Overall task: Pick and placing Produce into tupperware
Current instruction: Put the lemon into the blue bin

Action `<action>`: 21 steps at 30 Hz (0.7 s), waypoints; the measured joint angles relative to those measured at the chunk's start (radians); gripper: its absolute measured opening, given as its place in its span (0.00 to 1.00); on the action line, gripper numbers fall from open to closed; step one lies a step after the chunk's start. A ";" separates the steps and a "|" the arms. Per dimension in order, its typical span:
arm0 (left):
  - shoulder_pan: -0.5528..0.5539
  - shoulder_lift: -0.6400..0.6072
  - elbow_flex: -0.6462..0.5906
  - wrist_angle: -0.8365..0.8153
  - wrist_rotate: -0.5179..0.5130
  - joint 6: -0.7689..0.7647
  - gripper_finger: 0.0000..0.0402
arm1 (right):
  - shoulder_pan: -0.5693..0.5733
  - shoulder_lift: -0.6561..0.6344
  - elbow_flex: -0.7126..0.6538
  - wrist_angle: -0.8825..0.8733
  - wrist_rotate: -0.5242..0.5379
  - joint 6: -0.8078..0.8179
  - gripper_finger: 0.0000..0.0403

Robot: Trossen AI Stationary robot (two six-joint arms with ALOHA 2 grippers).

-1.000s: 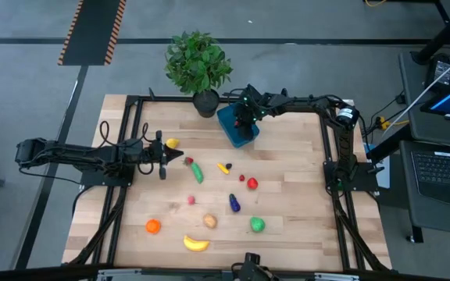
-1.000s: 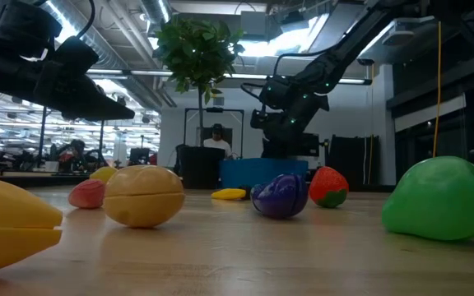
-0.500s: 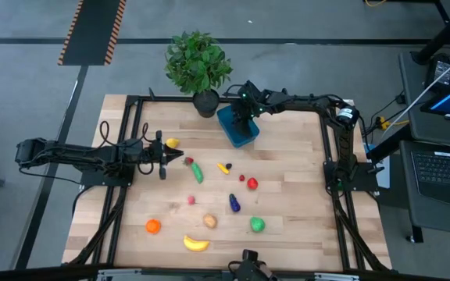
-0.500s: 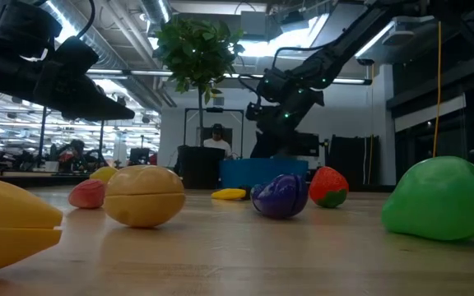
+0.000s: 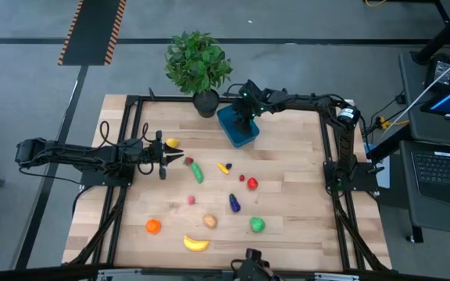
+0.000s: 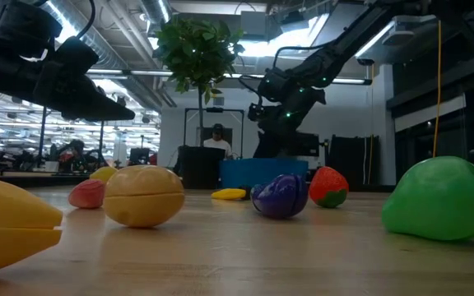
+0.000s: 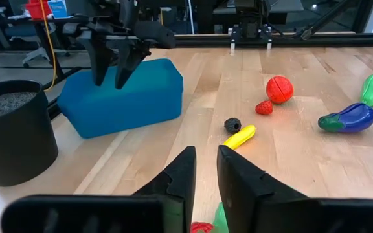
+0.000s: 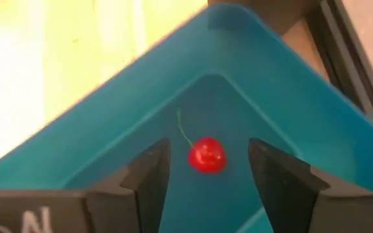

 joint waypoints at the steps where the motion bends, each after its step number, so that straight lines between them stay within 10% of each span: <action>1: 0.000 0.000 0.000 0.000 0.000 0.000 0.15 | 0.000 -0.004 0.000 -0.017 0.003 -0.001 0.51; 21: 0.000 0.000 0.000 0.000 0.000 0.000 0.22 | 0.011 -0.262 -0.220 0.155 -0.011 0.072 0.35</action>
